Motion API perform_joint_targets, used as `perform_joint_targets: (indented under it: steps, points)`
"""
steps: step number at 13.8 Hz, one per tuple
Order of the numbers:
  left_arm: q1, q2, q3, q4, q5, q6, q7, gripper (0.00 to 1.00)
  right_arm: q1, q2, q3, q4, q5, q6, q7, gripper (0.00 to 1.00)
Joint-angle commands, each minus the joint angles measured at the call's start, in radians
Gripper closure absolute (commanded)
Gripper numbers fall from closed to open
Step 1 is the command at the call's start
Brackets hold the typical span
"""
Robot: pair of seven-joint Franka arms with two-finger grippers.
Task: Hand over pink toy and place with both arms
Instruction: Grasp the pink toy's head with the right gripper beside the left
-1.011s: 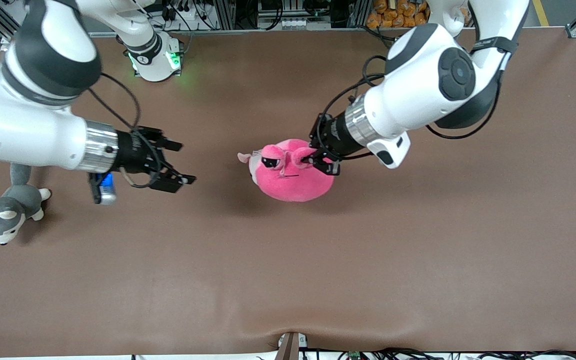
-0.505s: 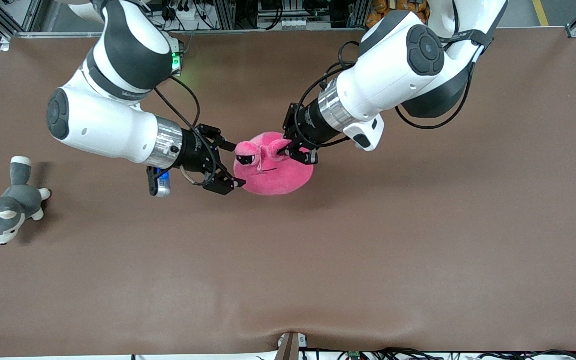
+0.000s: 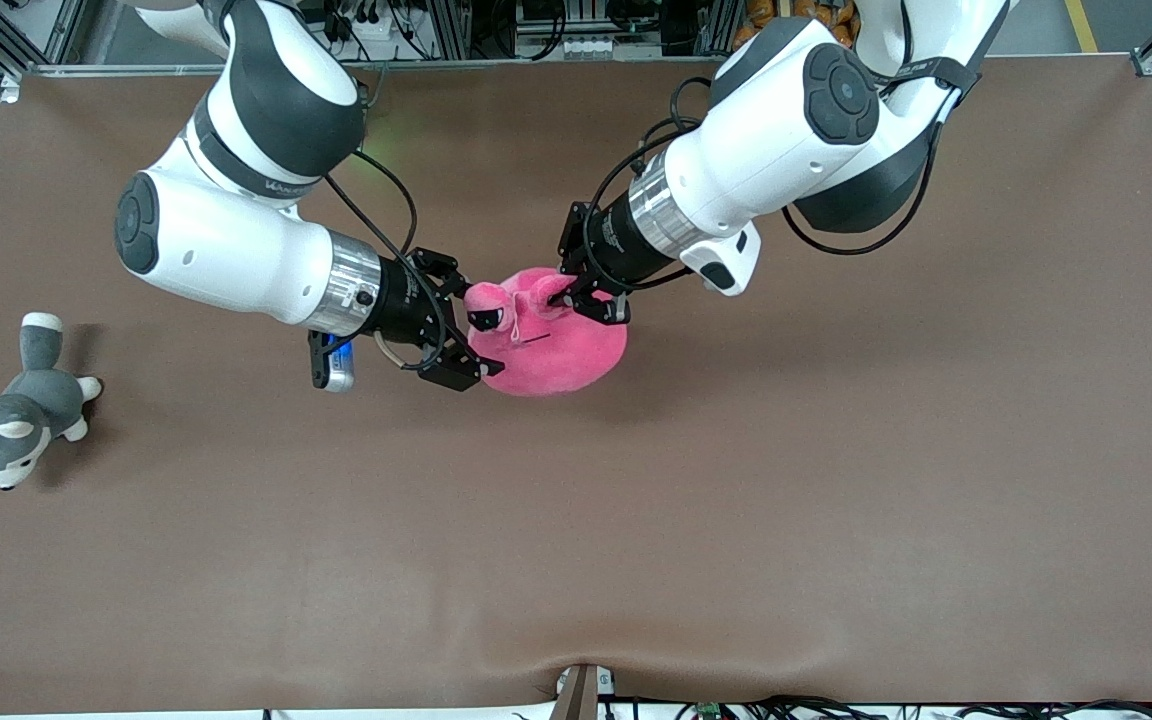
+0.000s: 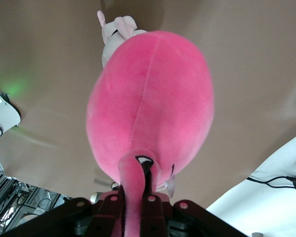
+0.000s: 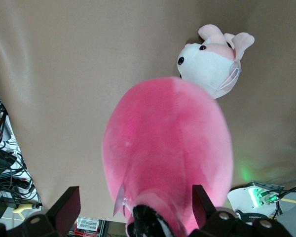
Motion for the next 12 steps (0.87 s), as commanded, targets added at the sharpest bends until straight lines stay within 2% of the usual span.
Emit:
perform_joint_targets:
  steps: [1,2,3,4,6,7,12]
  points:
    - [-0.017,0.001,0.000,0.013,0.010,0.013,-0.033,1.00,0.017,0.018,-0.009,0.022,0.015,-0.002,0.018,0.00]
    - [-0.017,0.001,0.000,0.014,0.010,0.012,-0.033,1.00,0.023,0.018,-0.009,0.022,0.001,-0.005,0.016,0.06]
    - [-0.017,0.001,-0.001,0.014,0.010,0.013,-0.033,1.00,0.038,0.019,-0.010,0.023,-0.008,-0.005,0.015,0.21]
    - [-0.017,0.000,-0.001,0.014,0.009,0.013,-0.033,1.00,0.040,0.019,-0.010,0.023,-0.025,-0.003,0.013,0.40]
    - [-0.017,0.000,-0.001,0.014,0.009,0.013,-0.033,1.00,0.032,0.021,-0.010,0.035,-0.026,-0.002,0.001,0.93]
    - [-0.017,0.001,-0.001,0.014,0.009,0.013,-0.033,1.00,0.025,0.021,-0.010,0.042,-0.022,-0.002,-0.002,1.00]
    - [-0.015,-0.003,0.002,0.014,0.009,0.012,-0.033,1.00,0.014,0.021,-0.012,0.046,-0.016,-0.002,-0.002,1.00]
